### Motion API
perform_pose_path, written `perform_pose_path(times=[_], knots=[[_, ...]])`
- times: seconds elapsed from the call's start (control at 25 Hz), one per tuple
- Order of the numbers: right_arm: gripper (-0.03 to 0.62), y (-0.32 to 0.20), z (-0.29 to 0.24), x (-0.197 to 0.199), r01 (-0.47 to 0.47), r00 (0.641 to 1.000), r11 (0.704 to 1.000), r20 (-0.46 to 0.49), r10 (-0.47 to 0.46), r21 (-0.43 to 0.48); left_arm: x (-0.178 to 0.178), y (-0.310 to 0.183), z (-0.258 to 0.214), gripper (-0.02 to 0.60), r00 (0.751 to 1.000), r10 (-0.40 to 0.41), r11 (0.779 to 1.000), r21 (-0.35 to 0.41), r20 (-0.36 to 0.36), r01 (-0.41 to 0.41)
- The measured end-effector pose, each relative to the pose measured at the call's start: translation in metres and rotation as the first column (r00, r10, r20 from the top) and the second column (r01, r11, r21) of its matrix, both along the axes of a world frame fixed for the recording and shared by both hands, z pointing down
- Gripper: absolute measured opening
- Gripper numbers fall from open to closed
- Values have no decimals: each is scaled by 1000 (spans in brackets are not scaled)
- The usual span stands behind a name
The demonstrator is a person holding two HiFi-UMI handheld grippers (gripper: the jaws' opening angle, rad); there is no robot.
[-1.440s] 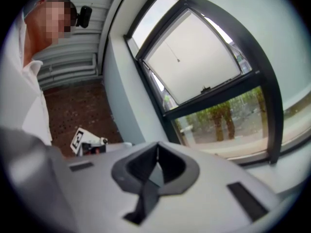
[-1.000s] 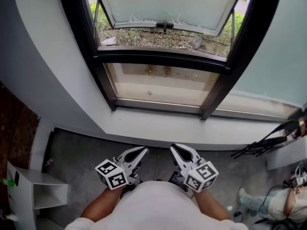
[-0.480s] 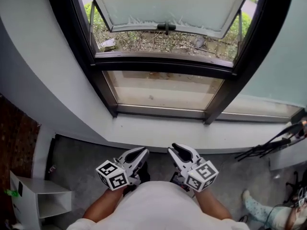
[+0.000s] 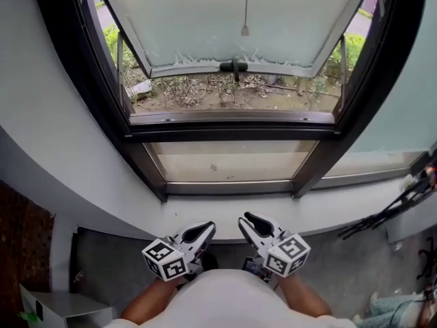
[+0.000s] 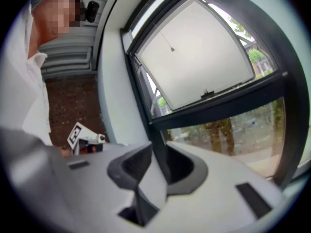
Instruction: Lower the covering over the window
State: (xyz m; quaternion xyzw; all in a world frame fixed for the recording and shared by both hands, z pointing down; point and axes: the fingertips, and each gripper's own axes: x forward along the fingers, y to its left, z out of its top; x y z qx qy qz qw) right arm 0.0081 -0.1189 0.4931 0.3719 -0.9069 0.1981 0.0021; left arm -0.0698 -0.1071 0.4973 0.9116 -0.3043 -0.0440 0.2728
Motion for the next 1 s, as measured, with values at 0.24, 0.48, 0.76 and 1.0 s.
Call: perform_pose_path(times=[0.24,0.48,0.76,1.0], knots=[[89,-37,-6,-14,-51,998,999,-36,51,18,-19,-30,-3,21,999,35,999,17,17,-36],[89,-54,-16,9,-72,993,996,-96,76,44,-4,-42,-12,22,998,53,997,48,29,-54],[89,-66,-33,35,-38,993,996,-108,46,77,26,-50,-25,21,998,45,993,103,52,-50],[89,-75,-42,49,-21,995,995,-100,31,98,39,-58,-36,21,999,18,993,116,40,-22]])
